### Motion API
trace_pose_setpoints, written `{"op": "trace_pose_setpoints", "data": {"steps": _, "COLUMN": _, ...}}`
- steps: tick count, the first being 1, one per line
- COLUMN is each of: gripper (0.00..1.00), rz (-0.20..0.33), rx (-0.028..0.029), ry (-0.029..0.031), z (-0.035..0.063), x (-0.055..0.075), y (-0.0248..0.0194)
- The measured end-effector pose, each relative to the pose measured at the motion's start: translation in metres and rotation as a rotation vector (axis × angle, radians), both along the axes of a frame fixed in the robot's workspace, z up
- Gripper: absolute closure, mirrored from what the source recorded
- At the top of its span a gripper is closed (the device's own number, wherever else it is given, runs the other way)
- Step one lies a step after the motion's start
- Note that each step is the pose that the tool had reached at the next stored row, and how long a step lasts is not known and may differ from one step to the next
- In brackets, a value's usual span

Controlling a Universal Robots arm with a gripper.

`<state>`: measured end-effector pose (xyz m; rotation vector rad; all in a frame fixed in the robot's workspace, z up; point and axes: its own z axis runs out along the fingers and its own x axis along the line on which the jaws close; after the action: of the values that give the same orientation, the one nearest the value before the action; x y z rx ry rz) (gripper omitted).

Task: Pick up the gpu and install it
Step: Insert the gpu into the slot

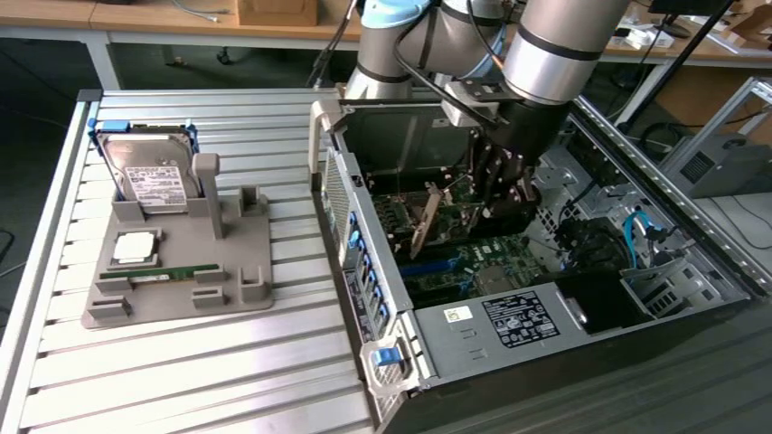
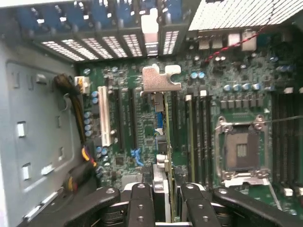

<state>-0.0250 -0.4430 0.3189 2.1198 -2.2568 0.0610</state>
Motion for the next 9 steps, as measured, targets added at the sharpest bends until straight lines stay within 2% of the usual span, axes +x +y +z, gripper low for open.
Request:
{"op": "trace_pose_setpoints", "data": {"steps": 6, "gripper": 0.73, "rz": 0.000, "rx": -0.0002, "ry": -0.0013, "z": 0.0000, "x": 0.0005, "y": 0.0000}}
{"op": "trace_pose_setpoints", "data": {"steps": 7, "gripper": 0.73, "rz": 0.000, "rx": 0.0000, "ry": -0.0114, "z": -0.0001, "x": 0.0005, "y": 0.0000}}
{"op": "trace_pose_setpoints", "data": {"steps": 8, "gripper": 0.73, "rz": 0.000, "rx": 0.0000, "ry": -0.0243, "z": 0.0000, "x": 0.0003, "y": 0.0000}}
{"op": "trace_pose_setpoints", "data": {"steps": 9, "gripper": 0.73, "rz": 0.000, "rx": 0.0003, "ry": -0.0256, "z": -0.0001, "x": 0.0002, "y": 0.0000}}
